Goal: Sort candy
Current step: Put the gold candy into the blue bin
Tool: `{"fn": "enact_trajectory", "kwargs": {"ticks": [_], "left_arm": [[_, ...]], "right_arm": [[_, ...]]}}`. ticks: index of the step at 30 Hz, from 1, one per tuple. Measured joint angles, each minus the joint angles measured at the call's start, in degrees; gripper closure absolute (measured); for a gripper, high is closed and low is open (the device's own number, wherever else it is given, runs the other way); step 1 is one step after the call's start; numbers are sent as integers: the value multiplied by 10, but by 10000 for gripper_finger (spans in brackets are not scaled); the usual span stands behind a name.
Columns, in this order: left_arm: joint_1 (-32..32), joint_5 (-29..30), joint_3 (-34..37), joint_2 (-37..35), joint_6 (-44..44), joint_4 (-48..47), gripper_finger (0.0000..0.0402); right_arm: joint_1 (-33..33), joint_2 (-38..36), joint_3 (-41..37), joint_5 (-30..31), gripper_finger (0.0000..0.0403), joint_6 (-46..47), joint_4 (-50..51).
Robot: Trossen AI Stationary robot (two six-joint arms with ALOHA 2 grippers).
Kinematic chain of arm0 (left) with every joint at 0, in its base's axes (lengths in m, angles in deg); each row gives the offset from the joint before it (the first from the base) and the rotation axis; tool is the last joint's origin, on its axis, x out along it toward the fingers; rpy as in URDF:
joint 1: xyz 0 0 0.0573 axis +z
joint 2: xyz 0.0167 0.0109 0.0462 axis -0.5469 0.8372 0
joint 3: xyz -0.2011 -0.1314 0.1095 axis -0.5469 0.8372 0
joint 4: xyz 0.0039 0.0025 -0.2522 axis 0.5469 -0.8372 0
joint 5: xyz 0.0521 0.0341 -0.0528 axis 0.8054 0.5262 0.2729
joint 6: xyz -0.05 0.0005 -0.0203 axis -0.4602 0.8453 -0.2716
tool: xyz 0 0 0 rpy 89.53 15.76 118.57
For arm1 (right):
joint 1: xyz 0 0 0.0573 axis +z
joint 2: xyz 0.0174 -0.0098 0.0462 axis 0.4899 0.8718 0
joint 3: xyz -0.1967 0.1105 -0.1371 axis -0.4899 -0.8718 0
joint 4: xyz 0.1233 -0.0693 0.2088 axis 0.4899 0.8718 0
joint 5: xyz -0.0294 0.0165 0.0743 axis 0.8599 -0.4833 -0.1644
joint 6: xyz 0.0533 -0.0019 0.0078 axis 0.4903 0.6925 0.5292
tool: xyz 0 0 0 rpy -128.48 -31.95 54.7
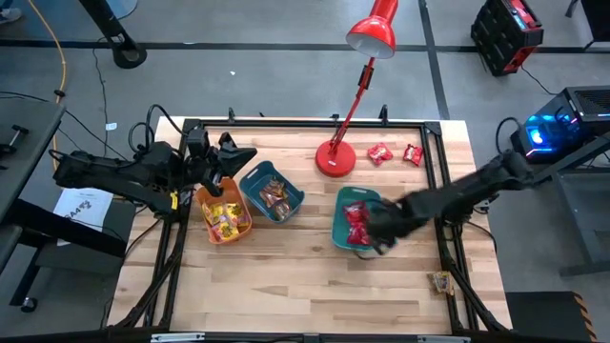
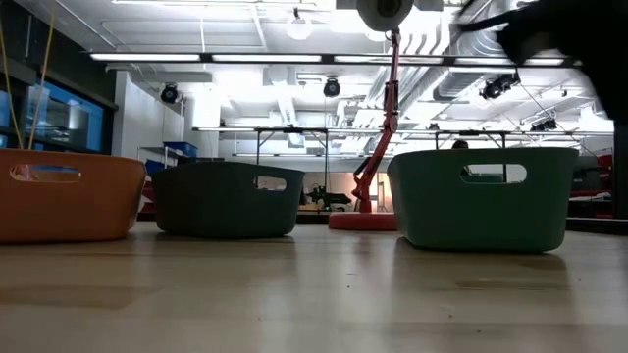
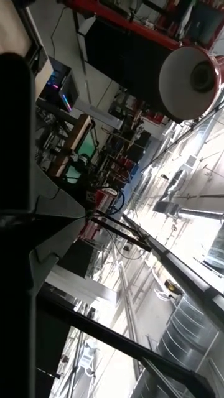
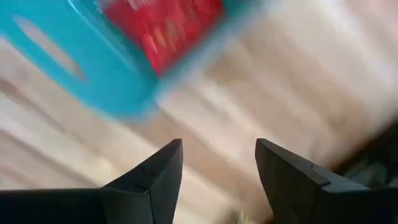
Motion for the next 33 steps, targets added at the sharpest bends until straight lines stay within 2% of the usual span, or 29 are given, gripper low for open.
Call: {"fn": "enact_trajectory", "kwargs": {"ticks": [4,6,9,13,16,22,25,27,29,30,33], "left_arm": [[0,0,0,0,0,2,401],[0,0,0,0,1,1,402],[0,0,0,0,9,1,402],[0,1,0,0,20,-2,401],[0,5,0,0,20,-8,401],[0,6,0,0,21,-28,402],[0,6,0,0,21,-28,401],[0,7,0,0,21,-28,402],[0,14,0,0,21,-28,401],[0,17,0,0,21,-28,401],[0,19,0,0,21,-26,402]], "right_arm": [[102,-44,-65,-79,206,167,-15],[142,-52,-95,-137,206,224,-37],[186,-47,-144,-192,206,278,-94],[215,-30,-208,-247,206,313,-184],[227,-12,-245,-279,206,318,-211],[242,17,-298,-300,208,291,-267],[243,26,-305,-303,240,272,-295],[243,31,-300,-301,291,254,-294],[242,30,-289,-282,362,248,-286],[238,26,-280,-263,381,244,-286],[208,7,-233,-218,387,217,-272]]}}
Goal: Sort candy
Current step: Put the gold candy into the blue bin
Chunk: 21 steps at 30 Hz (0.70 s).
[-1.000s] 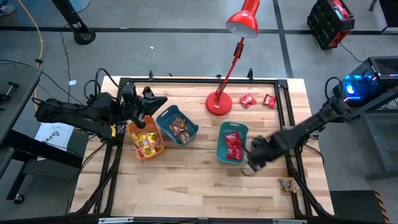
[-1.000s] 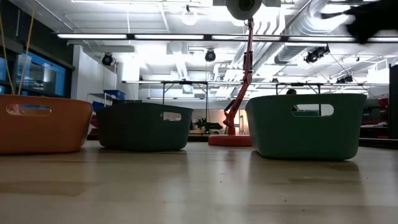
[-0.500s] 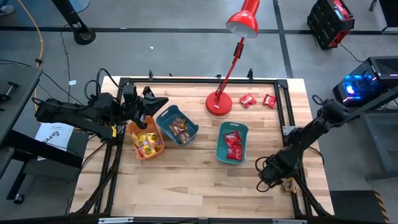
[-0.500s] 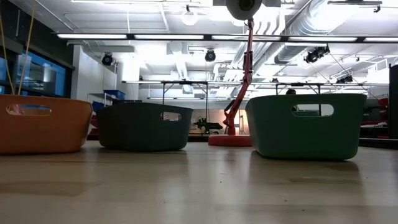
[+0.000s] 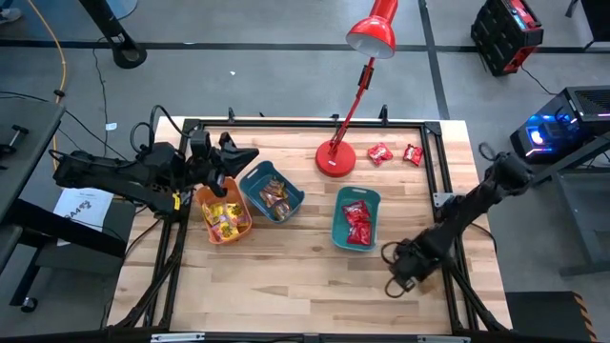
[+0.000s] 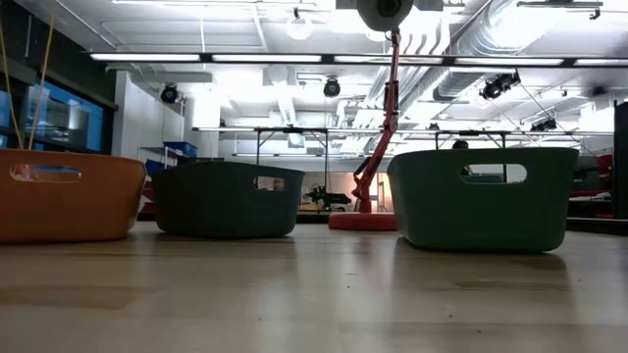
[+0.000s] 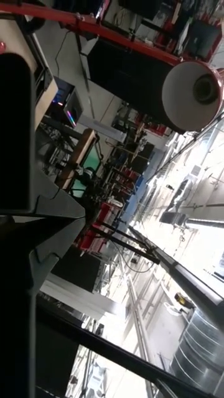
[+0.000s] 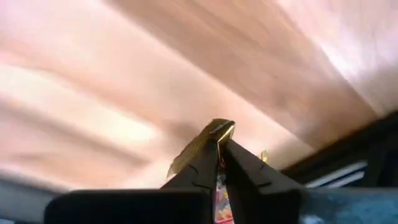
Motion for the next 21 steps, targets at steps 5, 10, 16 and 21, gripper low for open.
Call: {"fn": "enact_trajectory", "kwargs": {"ticks": [5,10,16,21], "left_arm": [[0,12,0,0,0,7,402],[0,20,0,0,0,7,401],[0,19,0,0,2,4,401],[1,19,0,0,9,4,402]], "right_arm": [[-67,-48,134,124,397,-149,35],[-163,-51,253,305,401,-363,11],[-321,0,275,327,402,-571,-240],[-399,87,275,283,400,-613,-485]]}}
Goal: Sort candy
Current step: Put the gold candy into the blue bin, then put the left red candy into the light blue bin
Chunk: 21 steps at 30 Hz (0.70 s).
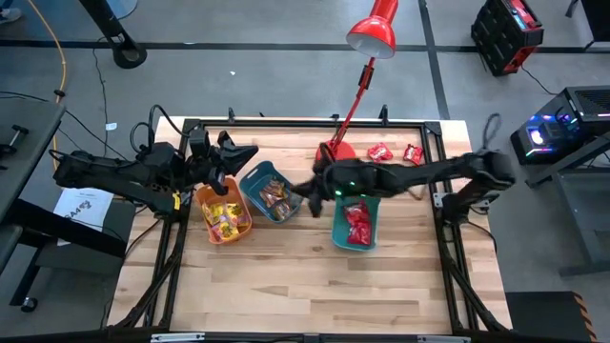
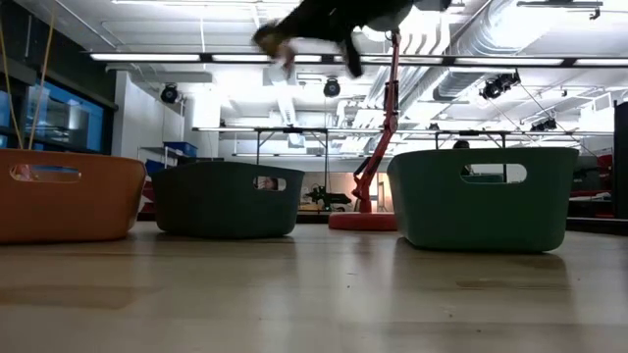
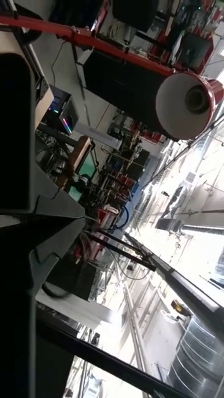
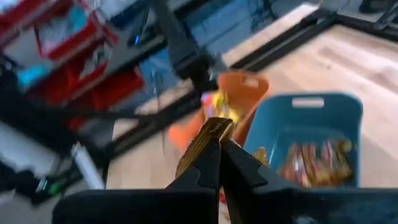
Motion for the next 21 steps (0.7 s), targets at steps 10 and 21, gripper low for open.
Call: {"fn": "enact_trajectory", "kwargs": {"ticks": [10,21], "left_arm": [[0,0,0,0,-13,0,401],[0,-5,0,0,-13,-10,402]], "right_arm": [[-68,114,-1,-40,285,102,-104],[-159,-32,0,114,215,57,301]]}}
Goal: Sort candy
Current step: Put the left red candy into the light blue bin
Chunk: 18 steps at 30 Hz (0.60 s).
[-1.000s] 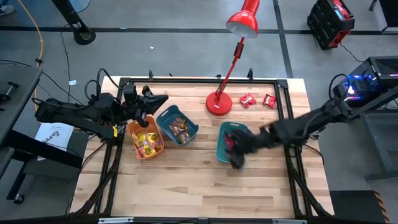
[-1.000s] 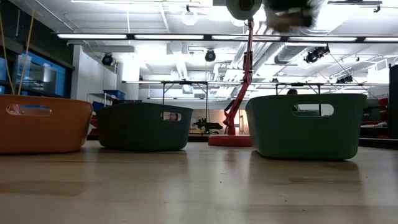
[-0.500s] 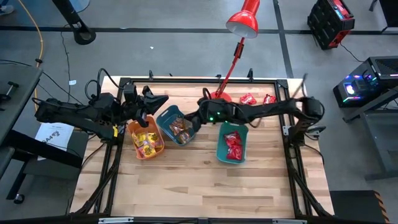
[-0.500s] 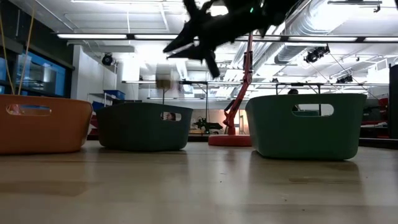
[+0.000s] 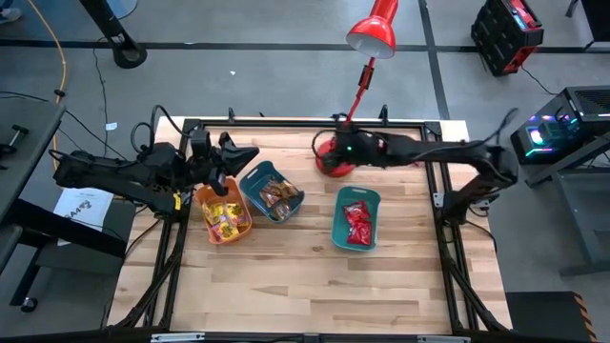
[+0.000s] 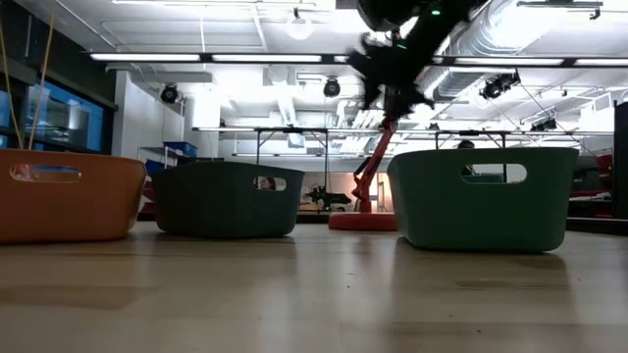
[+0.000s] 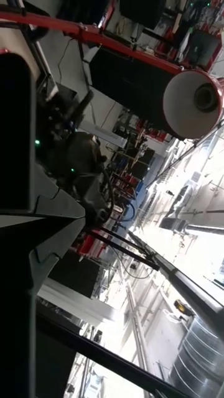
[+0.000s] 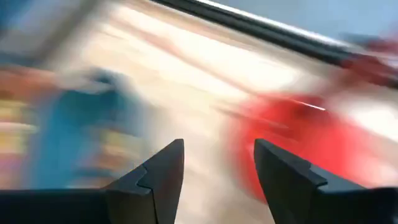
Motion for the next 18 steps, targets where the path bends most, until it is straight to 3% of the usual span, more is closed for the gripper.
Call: {"fn": "enact_trajectory", "kwargs": {"ticks": [4,8,13,18], "left_arm": [[0,0,0,0,0,-12,401],[0,0,0,0,0,-13,401],[0,0,0,0,0,-11,402],[0,0,0,0,0,-14,401]], "right_arm": [[-31,-33,-1,131,217,43,218],[-95,-19,-3,150,217,50,293],[-194,31,-3,132,217,28,278],[-281,97,-3,37,217,17,248]]}}
